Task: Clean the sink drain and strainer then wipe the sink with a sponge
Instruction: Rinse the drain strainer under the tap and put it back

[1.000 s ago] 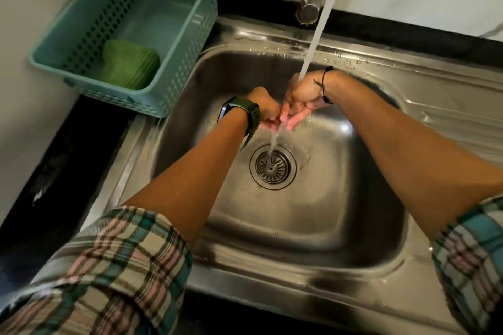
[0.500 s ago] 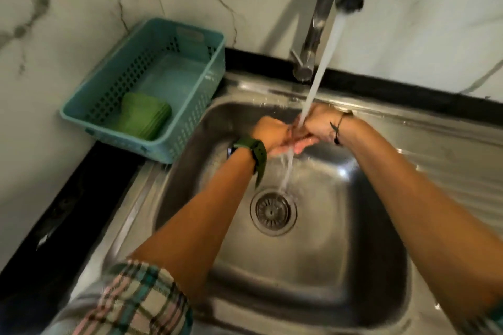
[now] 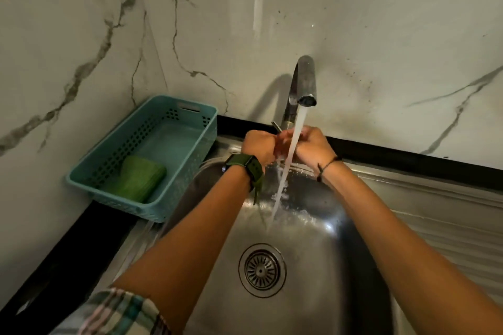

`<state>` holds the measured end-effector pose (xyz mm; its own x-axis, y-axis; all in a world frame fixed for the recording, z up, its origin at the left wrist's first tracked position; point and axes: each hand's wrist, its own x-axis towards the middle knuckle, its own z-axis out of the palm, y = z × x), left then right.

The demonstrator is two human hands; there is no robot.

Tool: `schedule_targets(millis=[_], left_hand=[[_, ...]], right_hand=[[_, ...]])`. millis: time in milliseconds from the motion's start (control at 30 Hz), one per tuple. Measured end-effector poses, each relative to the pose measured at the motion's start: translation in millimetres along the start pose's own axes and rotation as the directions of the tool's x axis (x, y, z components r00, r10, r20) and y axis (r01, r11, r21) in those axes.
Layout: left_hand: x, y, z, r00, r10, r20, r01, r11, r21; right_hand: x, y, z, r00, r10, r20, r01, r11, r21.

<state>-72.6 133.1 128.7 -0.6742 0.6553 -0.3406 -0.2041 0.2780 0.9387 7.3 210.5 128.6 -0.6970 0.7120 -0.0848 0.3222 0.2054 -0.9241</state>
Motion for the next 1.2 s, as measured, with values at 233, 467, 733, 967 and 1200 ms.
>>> schedule_targets(millis=[233, 467, 733, 967, 1200], left_hand=[[-15.8, -26.6, 6.0, 0.954, -0.29, 0.08, 0.299, 0.941, -0.16], [-22.8, -55.7, -9.6, 0.915, -0.396, 0.075, 0.399, 0.916, -0.03], [-31.1, -59.7, -6.0, 0.925, -0.379, 0.035, 0.38, 0.924, -0.033], [-37.5, -61.4, -18.7, 0.979, -0.203, -0.006, 0.196, 0.937, 0.289], [-99.7, -49.0, -48.4, 0.988, 0.139, -0.065, -0.081, 0.832, 0.548]], right_hand=[[49.3, -25.1, 13.1, 0.991, -0.099, 0.087, 0.132, 0.708, -0.694], [67.0, -14.9, 8.3, 0.996, -0.085, -0.001, 0.063, 0.748, -0.661], [57.1, -3.8, -1.1, 0.997, 0.055, -0.058, -0.073, 0.921, -0.382], [11.4, 5.7, -8.5, 0.969, 0.246, 0.006, -0.234, 0.929, -0.287], [-57.7, -0.2, 5.0, 0.998, 0.01, 0.066, 0.009, 0.956, -0.292]])
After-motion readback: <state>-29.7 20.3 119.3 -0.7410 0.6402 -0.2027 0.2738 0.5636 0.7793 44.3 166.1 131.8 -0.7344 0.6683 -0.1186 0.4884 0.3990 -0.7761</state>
